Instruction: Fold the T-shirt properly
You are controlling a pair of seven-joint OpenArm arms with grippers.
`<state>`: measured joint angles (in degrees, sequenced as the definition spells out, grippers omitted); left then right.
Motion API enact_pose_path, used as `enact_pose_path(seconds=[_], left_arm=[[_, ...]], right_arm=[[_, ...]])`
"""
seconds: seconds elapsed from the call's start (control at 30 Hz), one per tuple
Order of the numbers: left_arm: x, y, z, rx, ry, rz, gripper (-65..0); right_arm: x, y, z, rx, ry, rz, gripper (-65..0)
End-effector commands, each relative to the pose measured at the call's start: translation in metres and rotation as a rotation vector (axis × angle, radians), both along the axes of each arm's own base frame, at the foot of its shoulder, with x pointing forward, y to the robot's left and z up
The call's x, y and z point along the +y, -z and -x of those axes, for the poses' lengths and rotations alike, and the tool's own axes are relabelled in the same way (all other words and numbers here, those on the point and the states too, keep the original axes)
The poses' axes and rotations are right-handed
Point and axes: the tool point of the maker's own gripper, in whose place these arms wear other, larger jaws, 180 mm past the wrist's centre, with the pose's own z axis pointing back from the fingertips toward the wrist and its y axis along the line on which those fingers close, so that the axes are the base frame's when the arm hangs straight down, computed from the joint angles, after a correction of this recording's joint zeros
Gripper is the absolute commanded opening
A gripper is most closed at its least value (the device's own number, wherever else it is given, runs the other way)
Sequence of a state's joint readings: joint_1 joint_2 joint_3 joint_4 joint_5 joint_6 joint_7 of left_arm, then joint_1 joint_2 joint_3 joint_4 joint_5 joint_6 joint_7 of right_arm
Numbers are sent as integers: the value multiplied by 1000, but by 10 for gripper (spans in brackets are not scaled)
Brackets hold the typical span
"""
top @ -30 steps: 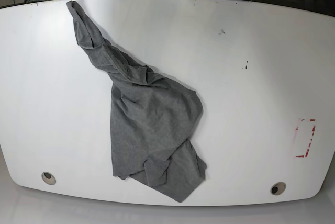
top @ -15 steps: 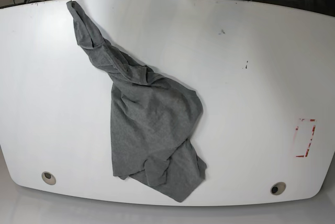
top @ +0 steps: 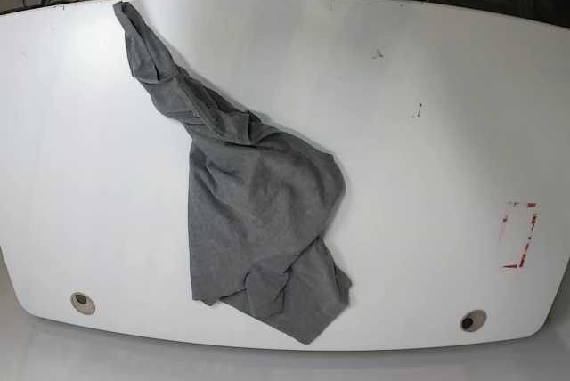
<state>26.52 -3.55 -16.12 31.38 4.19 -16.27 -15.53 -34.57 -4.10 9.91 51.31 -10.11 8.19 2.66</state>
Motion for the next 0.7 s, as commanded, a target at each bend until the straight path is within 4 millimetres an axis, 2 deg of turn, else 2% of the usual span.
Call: enact_pose_path(seconds=[0.0,0.2,0.5,0.67], left_arm=[[2,-11,7,-24,14,-11,-517],[6,-35,11,-82,48,-39,-517],[12,-78,12,-164,103,-78,-517],[11,-103,12,-214,70,-76,-517]], right_arm=[[-1,-10,10,-8,5,3,-396],[-6,-31,15,-44,1,22,-396],[-19,-63,13,-109,-16,55,-396],[-23,-82,9,-146,-24,72,-396]])
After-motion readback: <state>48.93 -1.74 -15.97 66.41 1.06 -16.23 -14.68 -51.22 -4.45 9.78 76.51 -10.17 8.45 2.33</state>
